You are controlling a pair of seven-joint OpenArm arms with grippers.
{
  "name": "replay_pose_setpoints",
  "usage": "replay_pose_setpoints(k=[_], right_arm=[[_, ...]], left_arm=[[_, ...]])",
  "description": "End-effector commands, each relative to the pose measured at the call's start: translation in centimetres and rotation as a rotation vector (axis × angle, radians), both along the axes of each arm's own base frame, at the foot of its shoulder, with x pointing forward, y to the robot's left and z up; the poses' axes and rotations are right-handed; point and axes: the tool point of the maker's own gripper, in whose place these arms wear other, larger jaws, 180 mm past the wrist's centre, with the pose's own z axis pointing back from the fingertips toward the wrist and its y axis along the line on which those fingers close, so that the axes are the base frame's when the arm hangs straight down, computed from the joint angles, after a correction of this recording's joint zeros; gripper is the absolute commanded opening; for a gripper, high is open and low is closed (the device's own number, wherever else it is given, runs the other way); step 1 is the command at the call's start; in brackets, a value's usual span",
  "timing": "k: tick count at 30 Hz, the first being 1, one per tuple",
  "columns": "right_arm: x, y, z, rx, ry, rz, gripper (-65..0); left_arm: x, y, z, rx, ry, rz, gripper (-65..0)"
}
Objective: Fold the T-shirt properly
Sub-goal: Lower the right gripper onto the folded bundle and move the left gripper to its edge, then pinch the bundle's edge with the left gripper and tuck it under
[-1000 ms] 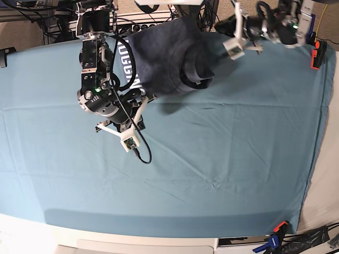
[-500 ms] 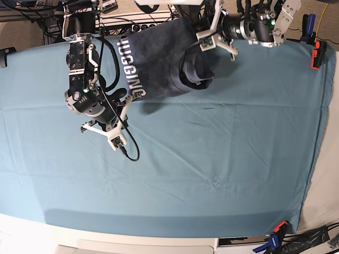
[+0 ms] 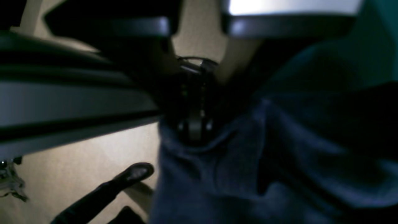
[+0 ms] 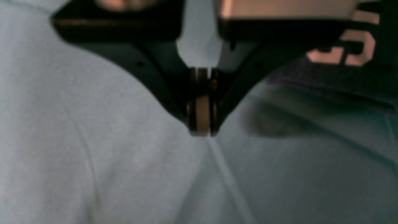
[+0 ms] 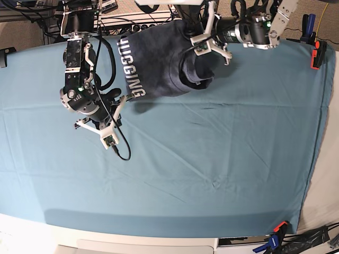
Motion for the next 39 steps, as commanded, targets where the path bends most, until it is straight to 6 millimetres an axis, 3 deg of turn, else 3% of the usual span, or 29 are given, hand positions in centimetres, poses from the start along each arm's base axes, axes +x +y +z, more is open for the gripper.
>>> replay_pose_setpoints(k=[1, 4, 8, 12, 16, 23, 30, 39], right_arm=[[0.9, 0.0, 1.3, 0.008, -0.045, 0.004, -65.0], [0.9, 0.2, 1.3, 0.019, -0.043, 0.007, -65.0], [0.8, 0.2, 1.2, 0.023, -0.04, 0.008, -65.0], [0.8, 0.2, 1.2, 0.022, -0.036, 0.007, -65.0], [0.6, 0.2, 1.0, 0.021, -0.03, 0.007, -65.0], [-0.9, 0.2, -0.4, 0.018, 0.016, 0.006, -65.0], [-1.2, 0.1, -0.6, 0.014, 0.029, 0.004, -65.0], [-1.2, 0.1, -0.6, 0.014, 0.029, 0.004, -65.0]], left_arm=[[0.0, -1.0, 1.0, -0.047, -0.02, -0.008, -65.0], [-0.2, -2.0, 0.8, -0.036, -0.046, -0.018, -65.0], [0.9, -2.2, 0.7, -0.017, -0.079, 0.023, -65.0], [2.7, -1.6, 0.5, 0.03, -0.129, 0.055, -65.0], [3.3, -1.4, 0.5, 0.04, -0.145, 0.058, -65.0], [4.3, -0.3, -1.9, 0.1, -0.109, 0.088, -65.0], [6.7, 0.1, -1.3, 0.117, -0.158, 0.113, -65.0], [7.3, 2.8, -1.4, 0.136, -0.122, 0.142, -65.0]])
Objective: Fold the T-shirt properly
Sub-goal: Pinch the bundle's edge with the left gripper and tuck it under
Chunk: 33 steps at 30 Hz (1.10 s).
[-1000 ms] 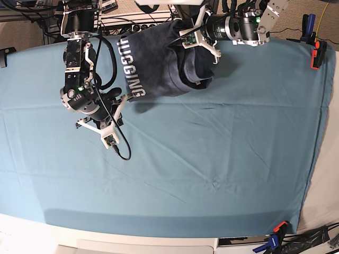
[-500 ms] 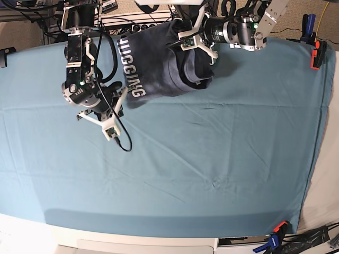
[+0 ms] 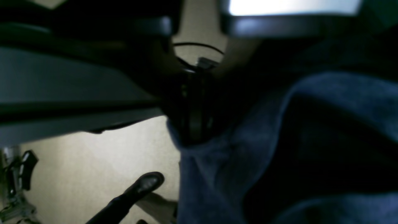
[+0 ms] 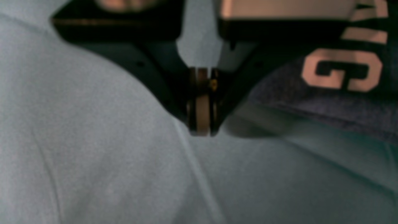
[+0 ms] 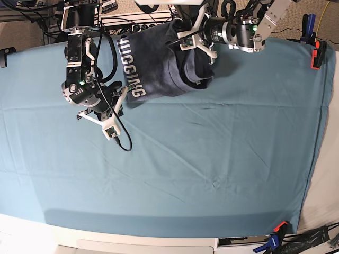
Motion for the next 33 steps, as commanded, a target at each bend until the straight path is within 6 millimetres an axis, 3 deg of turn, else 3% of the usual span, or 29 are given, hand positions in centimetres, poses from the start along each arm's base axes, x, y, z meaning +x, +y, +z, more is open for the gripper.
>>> replay_pose_setpoints(k=[1, 13, 21, 33], right_arm=[[0.9, 0.0, 1.2, 0.007, -0.042, 0.004, -65.0], [0.9, 0.0, 1.2, 0.006, -0.041, 0.004, -65.0], [0.9, 0.0, 1.2, 0.007, -0.041, 0.005, -65.0], [0.8, 0.3, 1.2, 0.023, -0.039, 0.012, -65.0]], left_arm=[[5.4, 3.1, 0.8, 0.064, -0.103, 0.159, -65.0], [3.8, 3.7, 1.3, -0.004, -0.011, 0.146, -65.0], [0.2, 5.2, -0.2, 0.046, 0.058, 0.075, -65.0], [-0.4, 3.6, 1.2, -0.058, 0.091, 0.047, -65.0]])
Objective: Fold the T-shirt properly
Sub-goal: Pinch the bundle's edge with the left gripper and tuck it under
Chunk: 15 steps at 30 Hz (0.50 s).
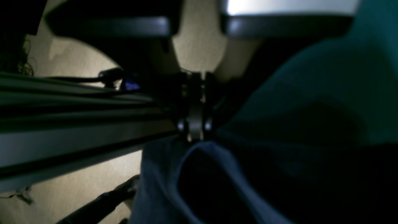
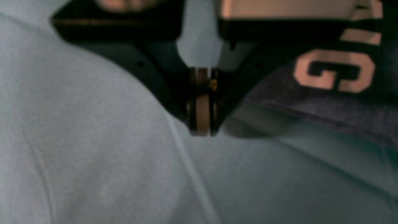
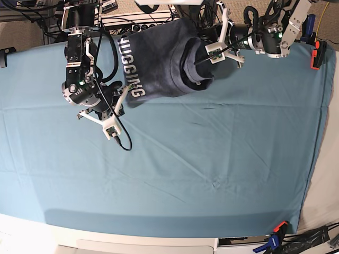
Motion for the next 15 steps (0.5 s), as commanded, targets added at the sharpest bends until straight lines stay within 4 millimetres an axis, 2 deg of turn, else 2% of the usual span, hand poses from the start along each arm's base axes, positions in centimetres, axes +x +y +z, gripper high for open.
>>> replay_pose_setpoints(k=[1, 9, 15], right_arm=[[1.0, 0.1, 1.3, 0.006, -0.05, 0.007, -65.0], [1.0, 0.0, 1.3, 0.001, -0.047, 0.006, -65.0], [0.9, -0.1, 1.2, 0.0, -0.046, 0.006, -65.0]], left_arm=[[0.4, -0.6, 1.1, -0.05, -0.02, 0.002, -65.0], [2.3, -2.3, 2.2, -0.098, -0.068, 0.022, -65.0], [2.2, -2.2, 1.4, -0.086, -0.049, 0.03, -65.0]])
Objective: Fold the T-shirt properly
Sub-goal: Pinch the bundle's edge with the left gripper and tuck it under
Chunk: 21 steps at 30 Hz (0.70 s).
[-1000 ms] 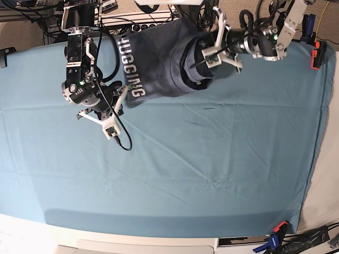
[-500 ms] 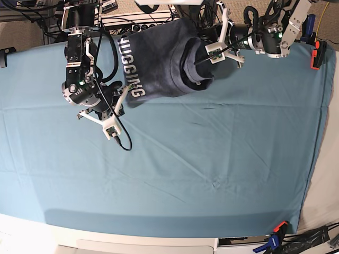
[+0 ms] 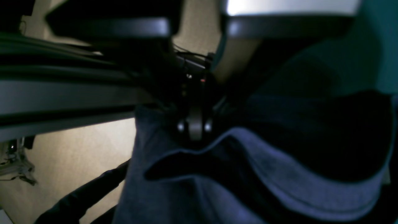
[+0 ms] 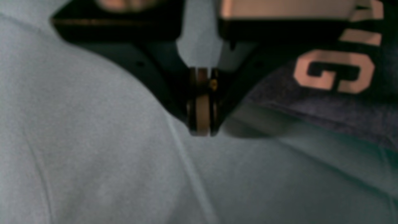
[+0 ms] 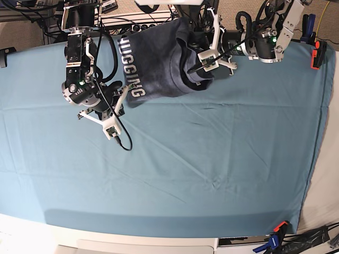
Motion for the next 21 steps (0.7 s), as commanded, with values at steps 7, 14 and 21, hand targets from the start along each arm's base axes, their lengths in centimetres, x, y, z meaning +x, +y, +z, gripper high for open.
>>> replay_pose_setpoints(k=[7, 14, 21], right_arm=[[0.7, -1.0, 1.2, -0.029, -0.034, 0.005, -65.0], [0.4, -0.9, 1.0, -0.019, -0.024, 0.017, -65.0], [-1.1, -0.7, -0.2, -0.015, 0.022, 0.032, -65.0]], left_arm=[[0.0, 0.3, -0.8, -0.006, 0.029, 0.016, -65.0], [0.1, -1.3, -0.3, -0.055, 0.032, 0.027, -65.0], [-0.8, -4.7, -0.1, -0.079, -0.01, -0.052, -65.0]])
